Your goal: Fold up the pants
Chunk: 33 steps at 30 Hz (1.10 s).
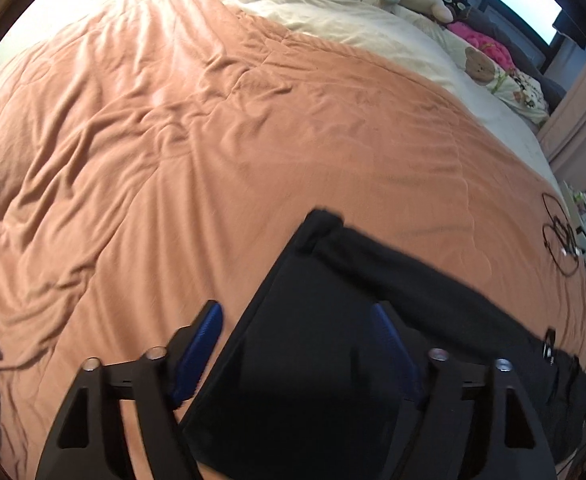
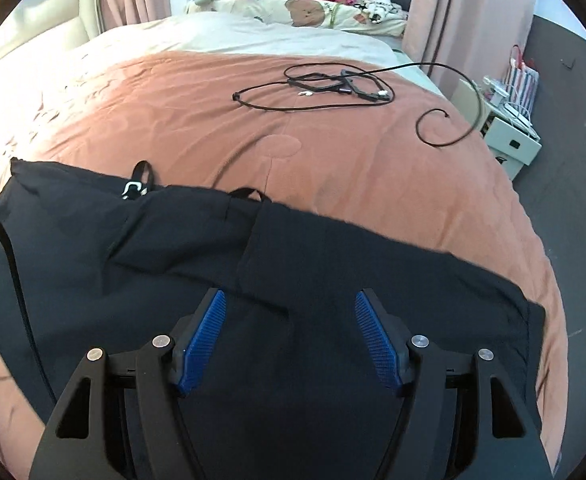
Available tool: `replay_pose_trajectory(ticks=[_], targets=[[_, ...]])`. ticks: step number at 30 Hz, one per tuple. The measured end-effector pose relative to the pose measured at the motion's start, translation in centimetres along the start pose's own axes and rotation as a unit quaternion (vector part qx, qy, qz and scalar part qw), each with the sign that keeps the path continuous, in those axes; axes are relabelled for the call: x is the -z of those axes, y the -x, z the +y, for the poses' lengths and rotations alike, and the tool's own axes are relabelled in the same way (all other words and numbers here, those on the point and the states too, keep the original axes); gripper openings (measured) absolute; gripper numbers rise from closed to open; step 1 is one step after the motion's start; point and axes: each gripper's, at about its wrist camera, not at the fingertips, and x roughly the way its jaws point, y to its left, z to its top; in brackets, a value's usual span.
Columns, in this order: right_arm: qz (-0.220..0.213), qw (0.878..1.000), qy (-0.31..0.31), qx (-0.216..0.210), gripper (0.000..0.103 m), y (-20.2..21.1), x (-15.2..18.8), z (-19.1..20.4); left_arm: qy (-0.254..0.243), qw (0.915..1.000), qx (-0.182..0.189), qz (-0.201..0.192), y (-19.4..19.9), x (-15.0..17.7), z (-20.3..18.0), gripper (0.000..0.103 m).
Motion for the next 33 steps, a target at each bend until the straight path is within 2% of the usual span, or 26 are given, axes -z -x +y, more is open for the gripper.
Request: replay_pose_trajectory(ticks=[1, 3, 6, 11, 14, 17, 20, 27, 33], targets=[[-0.002, 1.0, 0.003, 0.004, 0.066, 0.4, 0.7, 0.2, 0.0, 1.0, 0.0, 0.001, 0.3, 0.5, 0.2, 0.07], [0.0, 1.0, 0.003, 0.001, 0.066, 1.3, 1.0, -0.4, 0.006, 1.0, 0.005, 0.006, 1.2, 1.9, 1.0, 0.059], [0.003, 1.0, -0.013, -0.008, 0.066, 2.4, 1.9, -0.8, 0.007, 0.9999, 0.006, 0.009, 2.3, 3.6, 1.6, 0.053], [0.001, 0.999, -0.041, -0.012, 0.066, 6.9, 4.0, -2.1, 0.029, 0.9991, 0.027, 0.015, 3.6, 6.5, 3.1, 0.053], [-0.001, 0.998, -0.052, -0.02, 0.066, 8.9, 5.3, -2.5, 0.05, 0.997, 0.051, 0.03, 3.4, 8.2, 4.0, 0.053], [0.0, 0.998, -0.061, -0.029, 0.066, 10.1, 6.9, -2.7, 0.079, 0.9918, 0.089, 0.047, 2.8, 10.1, 4.6, 0.053], [0.002, 0.996, -0.076, -0.04, 0.066, 10.7, 8.0, -3.0, 0.076, 0.9914, 0.093, 0.052, 2.4, 11.6, 4.4, 0.053], [0.008, 0.991, -0.115, -0.064, 0.066, 11.1, 10.6, -3.9, 0.115, 0.9847, 0.107, 0.074, -0.1, 13.6, 6.4, 0.053], [0.012, 0.986, -0.148, -0.077, 0.066, 10.1, 12.4, -4.9, 0.125, 0.9858, 0.103, 0.046, -0.7, 12.9, 7.6, 0.053]])
